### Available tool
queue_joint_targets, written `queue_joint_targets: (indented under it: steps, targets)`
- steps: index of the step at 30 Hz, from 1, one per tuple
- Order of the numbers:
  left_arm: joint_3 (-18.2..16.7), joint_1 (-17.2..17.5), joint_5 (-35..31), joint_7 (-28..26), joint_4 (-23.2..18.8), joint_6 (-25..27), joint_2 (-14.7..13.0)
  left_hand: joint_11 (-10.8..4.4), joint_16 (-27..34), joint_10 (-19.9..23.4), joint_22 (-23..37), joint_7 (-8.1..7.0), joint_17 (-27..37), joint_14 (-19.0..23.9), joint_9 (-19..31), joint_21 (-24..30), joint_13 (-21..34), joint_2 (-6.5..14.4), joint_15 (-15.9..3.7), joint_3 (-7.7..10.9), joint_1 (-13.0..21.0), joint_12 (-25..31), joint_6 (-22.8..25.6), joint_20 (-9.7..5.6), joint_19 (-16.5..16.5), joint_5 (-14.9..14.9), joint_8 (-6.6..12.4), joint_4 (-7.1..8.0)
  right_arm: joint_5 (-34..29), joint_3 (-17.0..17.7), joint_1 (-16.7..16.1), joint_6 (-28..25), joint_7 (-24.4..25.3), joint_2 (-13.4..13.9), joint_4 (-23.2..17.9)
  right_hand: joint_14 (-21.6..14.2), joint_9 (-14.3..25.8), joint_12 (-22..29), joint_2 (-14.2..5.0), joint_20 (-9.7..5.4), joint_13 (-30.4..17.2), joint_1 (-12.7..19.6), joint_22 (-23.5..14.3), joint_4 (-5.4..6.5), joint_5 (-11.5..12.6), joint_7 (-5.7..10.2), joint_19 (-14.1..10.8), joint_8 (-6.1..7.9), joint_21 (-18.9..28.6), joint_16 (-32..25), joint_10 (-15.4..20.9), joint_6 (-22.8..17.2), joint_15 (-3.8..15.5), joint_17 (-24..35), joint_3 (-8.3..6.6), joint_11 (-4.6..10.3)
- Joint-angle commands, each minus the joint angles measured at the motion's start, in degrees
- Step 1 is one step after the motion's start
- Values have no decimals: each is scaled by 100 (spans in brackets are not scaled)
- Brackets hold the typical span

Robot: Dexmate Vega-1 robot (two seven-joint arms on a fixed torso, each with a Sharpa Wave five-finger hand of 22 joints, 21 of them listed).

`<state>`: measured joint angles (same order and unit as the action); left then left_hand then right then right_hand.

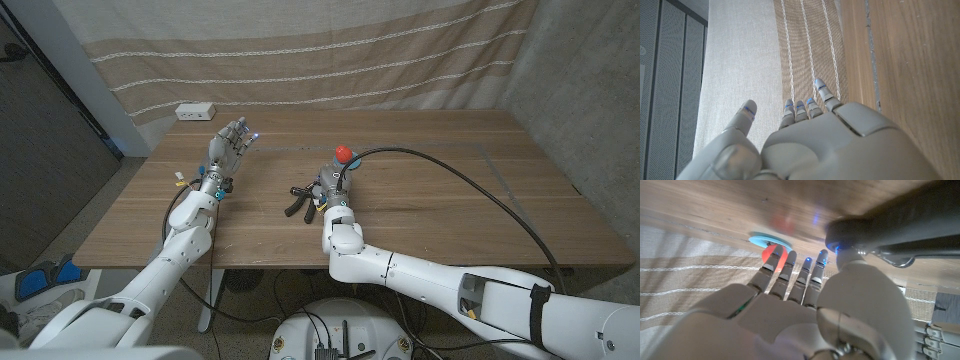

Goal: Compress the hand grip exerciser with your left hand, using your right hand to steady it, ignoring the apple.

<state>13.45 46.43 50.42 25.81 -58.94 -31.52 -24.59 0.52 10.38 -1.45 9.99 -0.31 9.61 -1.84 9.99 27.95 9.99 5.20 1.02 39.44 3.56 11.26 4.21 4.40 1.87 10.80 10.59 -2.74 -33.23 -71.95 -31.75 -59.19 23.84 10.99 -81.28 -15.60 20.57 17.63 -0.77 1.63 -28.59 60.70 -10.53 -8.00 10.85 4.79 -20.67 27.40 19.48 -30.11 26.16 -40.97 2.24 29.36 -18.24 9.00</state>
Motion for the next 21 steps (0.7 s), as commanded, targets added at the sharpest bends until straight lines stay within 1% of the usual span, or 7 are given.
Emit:
queue_joint_targets:
  steps: [1, 6, 10, 11, 15, 16, 21]
  targets:
    - [-6, -37, -25, -16, 37, -15, 15, 42, -12, -24, 23, -5, 7, -6, 15, -12, 30, 122, 6, 6, -27, -14, 23, -1, 40, -12, -5, -34, 107, -178, 256, -281, -263, 5, 134, -114, -65, 63, 25, 118, -69, -337, -24, 105, -4, -192, -28, 32, -22, -36, 134, -136, 791, 24, 117, -44]
    - [-11, -41, -29, -10, 41, -40, 18, 47, -14, -29, 23, -7, 5, -8, 15, -24, 30, 123, 7, 8, -15, -16, 24, 3, 39, -13, -5, -57, 126, -446, 502, -556, -625, -2, 189, -155, -166, 101, 24, 144, -119, -512, -27, 130, -5, -289, -7, 138, -46, -65, 227, -551, 795, 55, 193, -64]
    - [-19, -27, -26, -29, 22, -47, 18, 53, -15, -31, 23, -9, 3, -8, 15, -31, 30, 124, 10, 9, -6, -16, 24, 4, 42, -15, -6, -73, 153, -675, 686, -650, -878, 40, 194, -136, -220, 106, -77, 115, -140, -486, -29, 106, 34, -352, 5, 169, -57, -65, 237, -722, 825, 72, 152, -54]
    - [-17, -27, -31, -17, 26, -55, 14, 53, -15, -31, 23, -10, 3, -9, 15, -32, 30, 124, 9, 9, -5, -16, 28, 5, 41, -15, -5, -75, 150, -725, 719, -675, -906, 39, 209, -130, -273, 123, -167, 64, -161, -354, -31, 17, 84, -335, 22, 185, -70, -32, 279, -863, 872, 55, 65, 11]
    - [-27, -2, -17, -62, -20, -31, 12, 50, -16, -28, 23, -14, 2, -11, 15, -39, 30, 124, 6, 10, 2, -15, 27, 4, 45, -16, -6, -90, 214, -784, 776, -682, -967, 48, 213, -130, -381, 148, -357, -56, -201, -7, -31, -163, 207, -295, 48, 208, -90, 40, 351, -1129, 969, 15, -146, 142]
    - [-30, 6, -12, -83, -39, -15, 11, 51, -15, -28, 23, -10, 2, -9, 15, -40, 30, 124, 13, 10, 4, -15, 27, 5, 45, -16, -6, -94, 220, -789, 772, -681, -946, 49, 211, -148, -416, 169, -398, -83, -214, 96, -30, -200, 252, -295, 44, 250, -92, 54, 408, -1306, 990, 5, -203, 175]
    - [-16, -23, -33, -58, -3, -32, 12, 48, -16, -25, 23, -8, 0, -10, 15, -50, 29, 126, 11, 11, 14, -14, 34, 4, 46, -17, -4, -114, 232, -705, 655, -502, -674, 140, 126, -206, -502, 247, -437, -158, -247, 363, -26, -261, 372, -378, 16, 295, -89, 93, 636, -1573, 1027, -24, -332, 251]
